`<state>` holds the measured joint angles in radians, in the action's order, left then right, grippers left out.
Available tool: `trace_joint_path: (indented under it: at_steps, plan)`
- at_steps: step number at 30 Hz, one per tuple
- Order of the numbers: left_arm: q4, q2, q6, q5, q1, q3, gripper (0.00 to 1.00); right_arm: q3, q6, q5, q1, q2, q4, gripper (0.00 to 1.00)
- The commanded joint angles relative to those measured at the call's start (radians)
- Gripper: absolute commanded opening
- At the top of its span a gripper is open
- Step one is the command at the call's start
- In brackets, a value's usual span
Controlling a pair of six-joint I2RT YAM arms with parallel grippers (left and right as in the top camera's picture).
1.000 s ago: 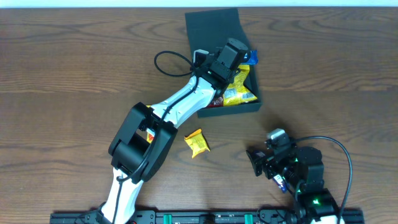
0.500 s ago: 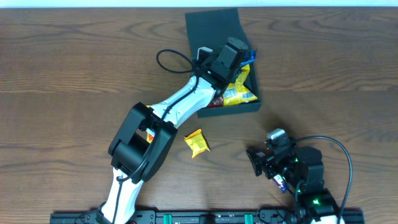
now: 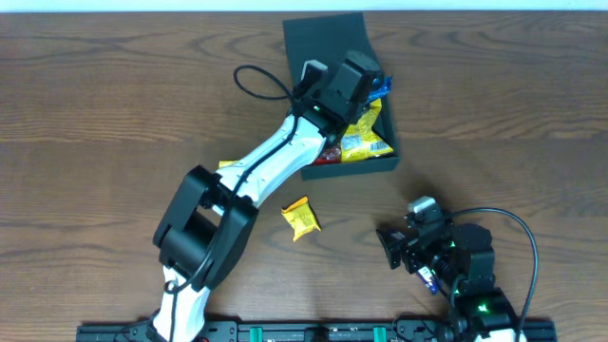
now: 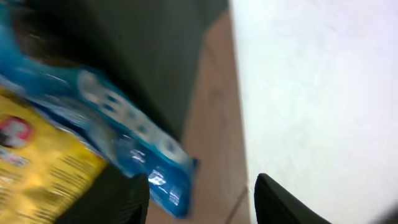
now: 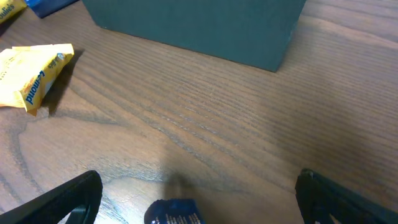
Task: Pack container
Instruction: 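Lower the Oreo pack into the box and release it, then push the Oreo pack down into the box with the left gripper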
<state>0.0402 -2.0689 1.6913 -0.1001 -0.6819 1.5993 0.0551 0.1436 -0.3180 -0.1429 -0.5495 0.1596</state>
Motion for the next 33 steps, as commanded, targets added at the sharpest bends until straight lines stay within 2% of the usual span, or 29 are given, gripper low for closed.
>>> trace_joint_path:
  at_steps: [1, 3, 5, 8, 10, 14, 17, 24, 33]
  plan:
    - [-0.046, 0.019, -0.107, 0.085, -0.011, 0.021, 0.56, -0.004, 0.011, 0.000, 0.007, 0.002, 0.001, 0.99]
    - [-0.130, 0.015, -0.200, 0.099, -0.024, 0.021, 0.56, -0.004, 0.011, 0.000, 0.007, 0.002, 0.001, 0.99]
    - [-0.180, 0.014, -0.303, 0.097, -0.034, 0.021, 0.33, -0.004, 0.011, 0.000, 0.007, 0.002, 0.001, 0.99]
    - [-0.165, 0.014, -0.420, 0.101, -0.040, 0.021, 0.23, -0.004, 0.011, 0.000, 0.007, 0.002, 0.001, 0.99]
    - [-0.107, 0.014, -0.523, 0.103, -0.042, 0.021, 0.06, -0.004, 0.011, 0.000, 0.007, 0.002, 0.001, 0.99]
    - [-0.079, 0.014, -0.771, 0.182, -0.044, 0.021, 0.06, -0.004, 0.011, 0.000, 0.007, 0.002, 0.001, 0.99]
    - [-0.060, 0.014, -0.842, 0.179, -0.044, 0.021, 0.06, -0.004, 0.011, 0.000, 0.007, 0.002, 0.001, 0.99]
    - [-0.044, 0.011, -0.928, 0.210, -0.045, 0.039, 0.05, -0.004, 0.011, 0.000, 0.007, 0.002, 0.001, 0.99]
    - [0.155, -0.117, -1.050, 0.236, -0.037, 0.295, 0.06, -0.004, 0.011, 0.000, 0.007, 0.002, 0.001, 0.99]
